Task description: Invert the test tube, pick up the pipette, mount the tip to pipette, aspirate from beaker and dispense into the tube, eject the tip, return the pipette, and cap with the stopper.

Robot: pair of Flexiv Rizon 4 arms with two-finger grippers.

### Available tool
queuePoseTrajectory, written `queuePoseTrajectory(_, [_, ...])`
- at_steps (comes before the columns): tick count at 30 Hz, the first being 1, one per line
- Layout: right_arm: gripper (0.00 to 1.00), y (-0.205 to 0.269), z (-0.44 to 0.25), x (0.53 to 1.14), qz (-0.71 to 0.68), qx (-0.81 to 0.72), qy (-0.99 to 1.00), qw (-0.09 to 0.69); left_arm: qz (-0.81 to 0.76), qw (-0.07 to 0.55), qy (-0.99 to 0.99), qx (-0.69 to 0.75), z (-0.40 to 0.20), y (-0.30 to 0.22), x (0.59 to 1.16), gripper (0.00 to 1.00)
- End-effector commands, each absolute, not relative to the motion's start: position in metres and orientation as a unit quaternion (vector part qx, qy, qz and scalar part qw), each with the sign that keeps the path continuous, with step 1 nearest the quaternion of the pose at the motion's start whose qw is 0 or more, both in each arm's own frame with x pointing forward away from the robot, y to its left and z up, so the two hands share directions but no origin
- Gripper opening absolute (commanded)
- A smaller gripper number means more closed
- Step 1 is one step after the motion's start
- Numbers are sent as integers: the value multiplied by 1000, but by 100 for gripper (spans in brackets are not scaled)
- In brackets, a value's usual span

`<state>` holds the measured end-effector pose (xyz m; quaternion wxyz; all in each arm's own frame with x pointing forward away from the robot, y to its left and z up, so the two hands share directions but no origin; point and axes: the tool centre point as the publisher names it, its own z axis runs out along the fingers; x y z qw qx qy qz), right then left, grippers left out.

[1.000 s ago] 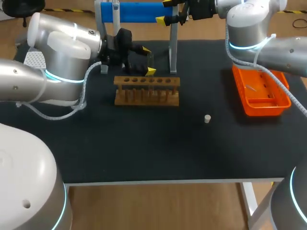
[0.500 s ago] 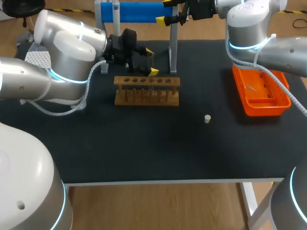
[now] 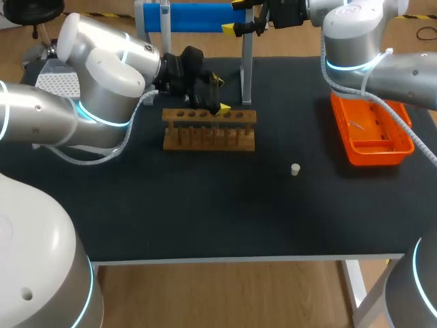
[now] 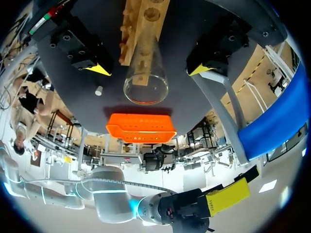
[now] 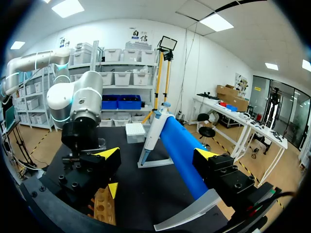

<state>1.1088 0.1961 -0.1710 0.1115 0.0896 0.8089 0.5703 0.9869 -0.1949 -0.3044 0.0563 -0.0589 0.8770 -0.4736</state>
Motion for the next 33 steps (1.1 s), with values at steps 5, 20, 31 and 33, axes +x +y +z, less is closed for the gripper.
queuePoseTrajectory(5, [100,195,-170,1109,570,89,810,110,-467,60,880,-65,-308,-199,985,100])
queuePoseTrajectory(20, [100,195,-170,1109,570,89,810,110,-463,61,882,-66,-309,-197,985,100])
queuePoseTrajectory(31, [100,195,-170,1109,570,89,810,110,-463,61,882,-66,-309,-197,985,100])
queuePoseTrajectory(33, [100,195,-170,1109,570,89,810,110,-463,61,882,-66,-309,-197,985,100])
